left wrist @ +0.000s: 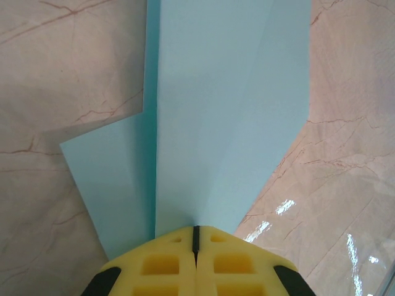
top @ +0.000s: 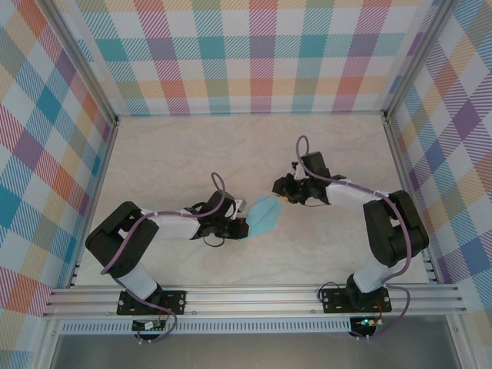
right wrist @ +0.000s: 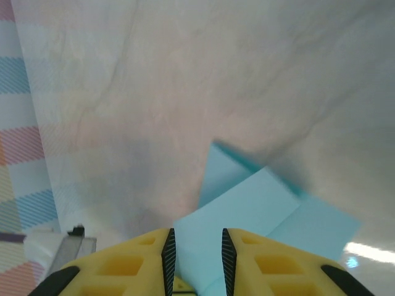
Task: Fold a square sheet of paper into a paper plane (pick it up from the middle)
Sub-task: Fourth fold the wing at the center of the table.
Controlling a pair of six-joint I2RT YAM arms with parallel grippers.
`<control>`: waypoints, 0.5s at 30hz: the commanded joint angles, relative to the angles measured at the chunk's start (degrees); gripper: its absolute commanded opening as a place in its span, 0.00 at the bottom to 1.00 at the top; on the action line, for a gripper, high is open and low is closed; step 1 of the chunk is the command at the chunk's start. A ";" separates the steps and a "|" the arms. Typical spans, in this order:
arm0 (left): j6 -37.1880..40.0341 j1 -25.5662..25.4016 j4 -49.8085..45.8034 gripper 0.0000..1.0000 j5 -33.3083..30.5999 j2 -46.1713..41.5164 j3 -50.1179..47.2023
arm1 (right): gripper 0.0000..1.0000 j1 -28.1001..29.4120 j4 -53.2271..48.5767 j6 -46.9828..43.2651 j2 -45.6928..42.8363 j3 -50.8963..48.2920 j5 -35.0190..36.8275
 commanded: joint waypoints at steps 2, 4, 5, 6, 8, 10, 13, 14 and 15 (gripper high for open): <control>0.04 -0.43 -7.93 0.04 -3.41 1.38 -1.39 | 0.26 6.66 3.79 3.75 2.45 -1.46 -0.82; 0.00 -0.47 -8.05 0.04 -3.15 1.42 -1.05 | 0.25 9.46 4.56 4.79 4.15 -0.72 -0.63; -0.03 -0.44 -8.06 0.04 -3.08 1.42 -1.07 | 0.25 10.26 5.25 5.58 4.82 -0.70 -0.54; -0.12 -0.42 -7.97 0.04 -3.13 1.38 -1.09 | 0.24 11.16 6.40 6.51 5.73 -0.90 -0.59; 0.00 -0.41 -8.15 0.04 -3.23 1.48 -0.92 | 0.23 12.21 7.73 7.75 7.16 -1.19 -0.88; -0.07 -0.45 -8.32 0.04 -3.39 1.51 -0.95 | 0.23 12.93 9.73 9.28 8.36 -1.93 -0.91; -0.21 -0.41 -8.20 0.04 -3.44 1.49 -1.04 | 0.22 14.10 10.04 9.13 10.02 -1.96 -0.88; -0.22 -0.43 -8.22 0.04 -3.50 1.51 -1.04 | 0.22 14.11 9.43 9.16 10.50 -1.97 -0.36; -0.20 -0.44 -8.30 0.04 -3.50 1.58 -1.04 | 0.22 14.05 8.20 8.76 10.92 -2.06 1.12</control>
